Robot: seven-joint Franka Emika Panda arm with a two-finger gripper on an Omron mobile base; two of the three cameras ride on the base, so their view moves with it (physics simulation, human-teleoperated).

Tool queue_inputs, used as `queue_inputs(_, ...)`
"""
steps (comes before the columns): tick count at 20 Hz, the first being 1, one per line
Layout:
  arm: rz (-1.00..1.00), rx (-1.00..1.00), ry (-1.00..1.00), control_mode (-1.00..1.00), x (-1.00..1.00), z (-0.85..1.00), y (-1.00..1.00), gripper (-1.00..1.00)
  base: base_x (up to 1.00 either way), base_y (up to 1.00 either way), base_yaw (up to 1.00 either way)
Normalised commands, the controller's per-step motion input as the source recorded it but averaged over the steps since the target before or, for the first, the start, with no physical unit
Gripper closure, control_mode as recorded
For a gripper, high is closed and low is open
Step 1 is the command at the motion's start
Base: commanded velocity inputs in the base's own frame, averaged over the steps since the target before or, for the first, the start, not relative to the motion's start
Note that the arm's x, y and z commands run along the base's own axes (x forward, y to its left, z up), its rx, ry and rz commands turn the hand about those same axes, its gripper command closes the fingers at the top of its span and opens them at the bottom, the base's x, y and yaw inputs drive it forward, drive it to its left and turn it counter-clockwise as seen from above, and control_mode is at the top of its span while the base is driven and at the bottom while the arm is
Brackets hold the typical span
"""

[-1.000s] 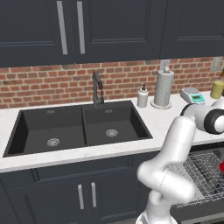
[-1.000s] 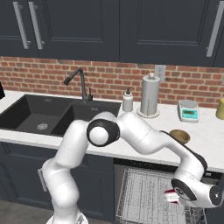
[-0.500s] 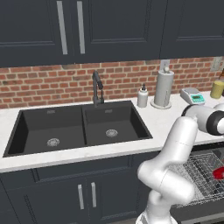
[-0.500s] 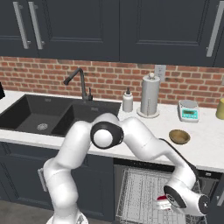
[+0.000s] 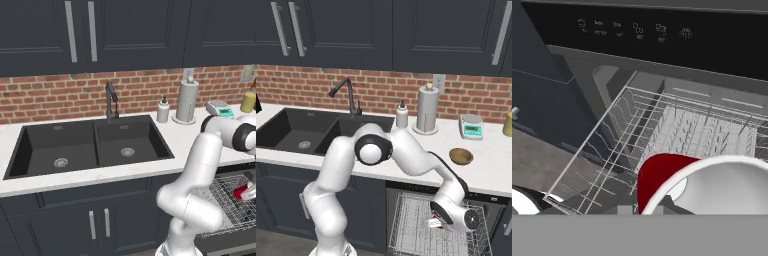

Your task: Pick up the cup and bowl from the counter, place them in the dishwasher, and close the dishwasher door.

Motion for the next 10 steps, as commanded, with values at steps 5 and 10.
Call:
queue_inputs(5,-0.05,-0.02,0.01,-1.00,0.37,-0.11,0.00,1.00,0.00,0.00,0.00)
queue_inputs(10,-0.03,-0.01,0.03,-1.00,0.00,-0.26,0.00,1.00,0.00,0.00,0.00)
